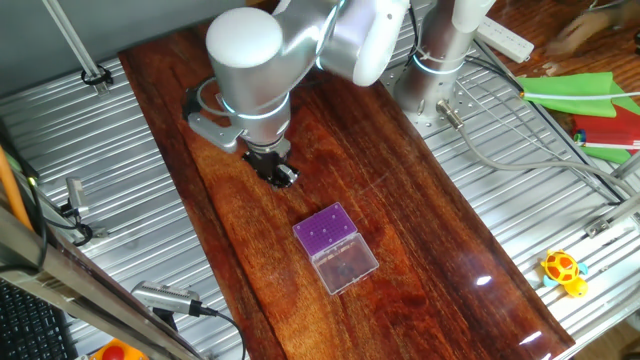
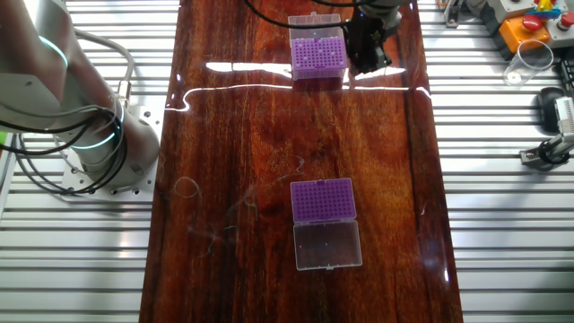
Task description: Transfer all small pipette tips from one holder to another
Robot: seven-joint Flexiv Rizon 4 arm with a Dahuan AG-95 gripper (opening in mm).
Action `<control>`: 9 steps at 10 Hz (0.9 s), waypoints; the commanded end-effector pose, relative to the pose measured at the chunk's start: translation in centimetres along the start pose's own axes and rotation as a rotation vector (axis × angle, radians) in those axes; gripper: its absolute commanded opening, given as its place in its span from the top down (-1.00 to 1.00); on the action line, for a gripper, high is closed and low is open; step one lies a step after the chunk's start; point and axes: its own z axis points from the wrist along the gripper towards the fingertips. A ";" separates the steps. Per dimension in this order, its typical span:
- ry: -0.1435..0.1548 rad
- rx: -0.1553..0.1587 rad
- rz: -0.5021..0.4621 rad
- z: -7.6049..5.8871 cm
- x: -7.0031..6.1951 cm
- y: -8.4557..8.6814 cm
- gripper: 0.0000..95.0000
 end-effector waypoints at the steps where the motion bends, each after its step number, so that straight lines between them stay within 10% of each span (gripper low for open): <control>1: 0.042 -0.051 -0.136 0.1 -0.1 -0.1 1.00; 3: 0.040 -0.053 -0.142 0.4 -0.3 0.2 0.60; 9: -0.008 -0.078 -0.036 3.4 -1.8 4.0 0.60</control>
